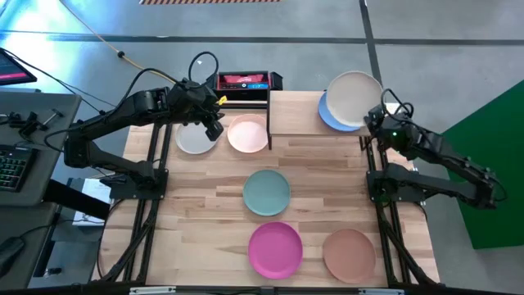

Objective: Place and stack plates onto a shelf
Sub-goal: Stack the light gray plate on the blue plate on the shelf

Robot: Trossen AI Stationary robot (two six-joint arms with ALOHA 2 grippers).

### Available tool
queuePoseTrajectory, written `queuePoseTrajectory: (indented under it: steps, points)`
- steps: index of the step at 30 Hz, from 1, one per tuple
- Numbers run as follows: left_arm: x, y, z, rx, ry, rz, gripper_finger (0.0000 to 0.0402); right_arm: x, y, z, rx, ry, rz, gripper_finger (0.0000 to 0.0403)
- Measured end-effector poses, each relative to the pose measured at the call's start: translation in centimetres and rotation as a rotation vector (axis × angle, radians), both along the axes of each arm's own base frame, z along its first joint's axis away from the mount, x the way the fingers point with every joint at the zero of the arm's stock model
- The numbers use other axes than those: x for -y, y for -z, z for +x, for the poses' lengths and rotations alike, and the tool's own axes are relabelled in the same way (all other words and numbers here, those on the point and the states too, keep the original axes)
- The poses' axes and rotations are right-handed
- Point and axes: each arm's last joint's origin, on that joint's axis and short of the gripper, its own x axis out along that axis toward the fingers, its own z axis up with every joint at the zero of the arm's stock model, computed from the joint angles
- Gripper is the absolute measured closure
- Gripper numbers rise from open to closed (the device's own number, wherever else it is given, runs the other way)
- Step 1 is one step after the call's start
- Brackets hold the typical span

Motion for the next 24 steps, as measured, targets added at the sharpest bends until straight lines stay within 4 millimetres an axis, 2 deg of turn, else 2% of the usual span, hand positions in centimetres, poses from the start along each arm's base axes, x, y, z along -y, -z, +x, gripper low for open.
queuePoseTrajectory:
  steps: [3, 7, 17, 24]
  points:
    - [0.0, 0.0, 0.0, -0.009, 0.012, 0.011, 0.0287, 0.2, 0.9, 0.4, 0.051, 0.026, 0.036, 0.0403]
    - [0.0, 0.0, 0.0, -0.024, 0.032, 0.030, 0.0287, 0.5, 1.2, 0.9, 0.106, 0.033, 0.049, 0.0403]
    - [0.0, 0.0, 0.0, -0.038, 0.049, 0.045, 0.0287, 1.2, 1.5, 2.2, 0.092, 0.046, 0.108, 0.0403]
    - [0.0, 0.0, 0.0, -0.040, 0.052, 0.047, 0.0287, 1.1, 1.7, 2.0, 0.085, 0.067, 0.136, 0.0403]
